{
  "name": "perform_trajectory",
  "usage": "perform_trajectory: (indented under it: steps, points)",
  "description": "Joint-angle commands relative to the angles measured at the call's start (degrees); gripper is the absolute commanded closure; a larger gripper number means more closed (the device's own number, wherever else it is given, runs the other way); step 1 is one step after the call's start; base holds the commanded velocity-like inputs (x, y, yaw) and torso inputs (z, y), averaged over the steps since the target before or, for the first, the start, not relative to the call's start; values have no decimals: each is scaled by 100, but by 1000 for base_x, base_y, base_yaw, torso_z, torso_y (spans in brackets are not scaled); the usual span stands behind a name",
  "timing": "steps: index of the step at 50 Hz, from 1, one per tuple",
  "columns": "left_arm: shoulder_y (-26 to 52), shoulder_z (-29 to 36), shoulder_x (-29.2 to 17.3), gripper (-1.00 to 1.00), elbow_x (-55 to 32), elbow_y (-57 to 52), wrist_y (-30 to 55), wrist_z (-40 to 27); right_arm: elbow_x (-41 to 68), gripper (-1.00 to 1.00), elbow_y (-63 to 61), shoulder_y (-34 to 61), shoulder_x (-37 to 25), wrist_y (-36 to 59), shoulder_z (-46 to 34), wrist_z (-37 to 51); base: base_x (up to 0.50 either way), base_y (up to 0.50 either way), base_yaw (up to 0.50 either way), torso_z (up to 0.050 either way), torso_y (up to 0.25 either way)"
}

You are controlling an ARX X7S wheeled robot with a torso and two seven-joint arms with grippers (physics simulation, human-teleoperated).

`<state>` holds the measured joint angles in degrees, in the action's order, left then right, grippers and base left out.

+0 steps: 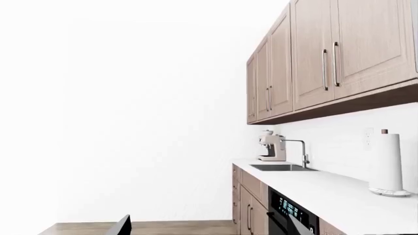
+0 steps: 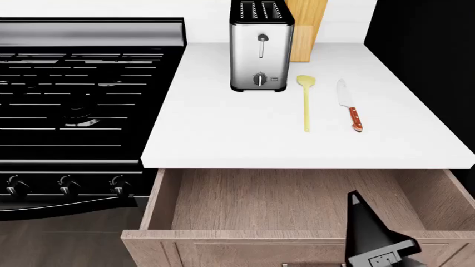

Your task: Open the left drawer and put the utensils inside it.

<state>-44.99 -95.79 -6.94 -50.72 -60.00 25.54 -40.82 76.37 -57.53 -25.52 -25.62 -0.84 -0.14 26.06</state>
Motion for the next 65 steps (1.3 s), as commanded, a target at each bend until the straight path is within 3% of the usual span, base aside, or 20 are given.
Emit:
perform_trajectory:
  steps: [1, 8, 14, 19, 23, 25, 29, 31, 33, 47, 53, 56, 59, 63, 65]
  points:
    - [0, 116, 27, -100, 91, 0, -36, -14, -185, -100, -243, 981, -1117, -409, -829, 1086, 0, 0, 0, 0, 0]
    - [0, 268, 25, -100, 183, 0, -48, -48, -571, -100, -244, 2009, -2265, -1433, -2254, 1912, 0, 0, 0, 0, 0]
    - [0, 107, 20, -100, 50, 0, -5, -18, -1382, -100, -246, 4443, -3784, -3296, -5423, 3033, 0, 0, 0, 0, 0]
    - [0, 143, 5, -100, 77, 0, -5, -27, -1670, -100, -245, 6841, -4284, -4077, -7865, 3760, 0, 0, 0, 0, 0]
    - [0, 183, 6, -100, 121, 0, -14, -26, -1847, -100, -245, 9533, -4374, -4577, -10413, 4416, 0, 0, 0, 0, 0]
    - [0, 186, 7, -100, 123, 0, -16, -27, -2161, -100, -242, 10427, -4275, -4942, -11517, 4749, 0, 0, 0, 0, 0]
    - [0, 279, -3, -100, 177, 0, -26, -49, -2392, -100, -243, 13836, -3604, -5821, -14669, 5638, 0, 0, 0, 0, 0]
    - [0, 279, -3, -100, 177, 0, -26, -49, -2486, -100, -243, 13944, -3548, -5903, -14824, 5731, 0, 0, 0, 0, 0]
    - [0, 228, 26, -100, 126, 0, -40, -32, -1679, -100, -235, 14977, -3469, -5799, -15399, 5381, 0, 0, 0, 0, 0]
    - [0, 275, 38, -100, 138, 0, -92, -50, 346, -100, 201, 16021, -3209, -5093, -15571, 4309, 0, 0, 0, 0, 0]
    - [0, 250, 46, -100, 79, 0, -94, -61, 1738, -100, 790, 16032, -3370, -3252, -14314, 3827, 0, 0, 0, 0, 0]
    - [0, 244, 44, -100, 70, 0, -101, -51, 2198, -100, 1109, 15985, -3357, -2875, -13933, 3651, 0, 0, 0, 0, 0]
    - [0, 186, 59, -100, 12, 0, -89, -35, 2505, -100, 1427, 16024, -3338, -2330, -13419, 3936, 0, 0, 0, 0, 0]
    - [0, 124, 45, -100, -27, 0, -66, -14, 3258, -100, 1761, 16028, -3305, -902, -12574, 4031, 0, 0, 0, 0, 0]
    - [0, 161, 27, -100, -36, 0, -121, 50, 3160, -100, 1879, 15930, -3309, -758, -12469, 4149, 0, 0, 0, 0, 0]
